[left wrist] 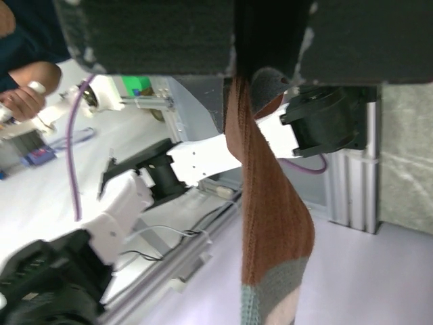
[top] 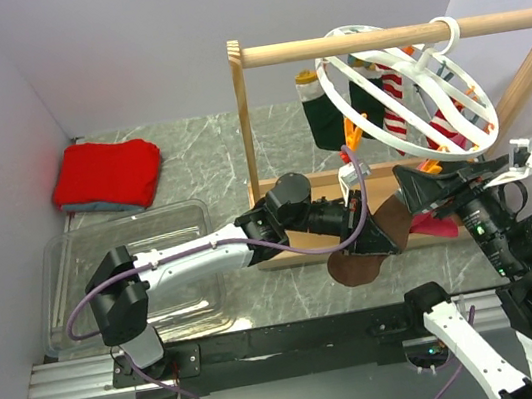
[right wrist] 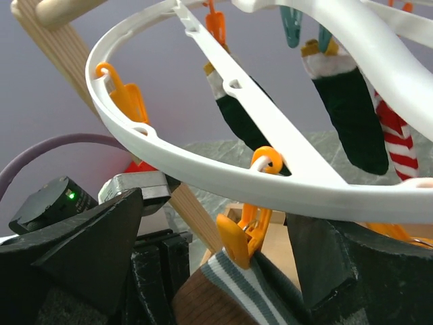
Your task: Remove the socks clipped to the hanger
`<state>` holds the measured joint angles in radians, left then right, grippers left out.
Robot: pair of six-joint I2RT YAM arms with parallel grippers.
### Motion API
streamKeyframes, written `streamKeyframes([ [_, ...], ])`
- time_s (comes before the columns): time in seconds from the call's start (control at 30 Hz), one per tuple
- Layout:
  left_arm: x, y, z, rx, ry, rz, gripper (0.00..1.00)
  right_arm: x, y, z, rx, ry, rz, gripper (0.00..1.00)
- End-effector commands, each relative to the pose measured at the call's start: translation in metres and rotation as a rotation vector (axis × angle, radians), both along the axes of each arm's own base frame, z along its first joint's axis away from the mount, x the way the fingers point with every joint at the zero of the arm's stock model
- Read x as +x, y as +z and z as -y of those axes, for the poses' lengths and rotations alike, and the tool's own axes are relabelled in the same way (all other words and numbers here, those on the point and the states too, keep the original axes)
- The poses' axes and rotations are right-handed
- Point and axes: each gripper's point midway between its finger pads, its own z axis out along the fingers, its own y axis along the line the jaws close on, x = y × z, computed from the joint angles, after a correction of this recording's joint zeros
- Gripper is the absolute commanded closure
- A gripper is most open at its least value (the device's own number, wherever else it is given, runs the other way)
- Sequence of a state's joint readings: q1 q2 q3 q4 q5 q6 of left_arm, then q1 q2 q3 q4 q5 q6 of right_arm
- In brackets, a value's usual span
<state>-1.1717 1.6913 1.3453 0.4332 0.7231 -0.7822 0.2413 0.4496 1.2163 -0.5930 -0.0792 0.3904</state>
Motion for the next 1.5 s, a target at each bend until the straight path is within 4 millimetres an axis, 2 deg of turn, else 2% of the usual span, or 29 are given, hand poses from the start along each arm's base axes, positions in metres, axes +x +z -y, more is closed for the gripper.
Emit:
streamKeyframes([
  [0.0, -0.018, 0.038, -0.019, -0.121, -0.083, 0.034, 0.96, 0.002, 0.013, -0.009, -0.013, 0.047, 0.083, 0.08],
  [0.17, -0.022, 0.039, -0.019, -0.137, -0.111, 0.017, 0.95, -0.004, 0.019, -0.010, 0.024, 0.062, 0.122, 0.10],
  [0.37, -0.022, 0.030, -0.015, -0.124, -0.133, 0.003, 0.94, -0.020, 0.028, 0.000, 0.025, 0.027, 0.157, 0.14],
  [0.6, -0.019, 0.022, -0.009, -0.113, -0.148, -0.018, 0.94, -0.033, 0.033, 0.000, 0.042, 0.043, 0.202, 0.18],
  [0.93, -0.021, 0.023, -0.010, -0.115, -0.162, -0.033, 0.94, -0.023, 0.027, -0.005, 0.050, 0.057, 0.185, 0.25],
  [1.23, -0.023, 0.019, -0.011, -0.112, -0.175, -0.037, 0.94, -0.022, 0.025, -0.002, 0.068, 0.038, 0.189, 0.44],
  [1.27, -0.022, 0.020, -0.011, -0.111, -0.172, -0.037, 0.94, -0.021, 0.023, -0.002, 0.068, 0.038, 0.186, 0.51],
  [1.43, -0.022, 0.015, -0.011, -0.100, -0.172, -0.038, 0.94, -0.018, 0.021, -0.001, 0.066, 0.028, 0.169, 0.71],
  [1.47, -0.023, 0.015, -0.012, -0.100, -0.175, -0.037, 0.94, -0.018, 0.021, 0.000, 0.068, 0.026, 0.169, 0.79],
])
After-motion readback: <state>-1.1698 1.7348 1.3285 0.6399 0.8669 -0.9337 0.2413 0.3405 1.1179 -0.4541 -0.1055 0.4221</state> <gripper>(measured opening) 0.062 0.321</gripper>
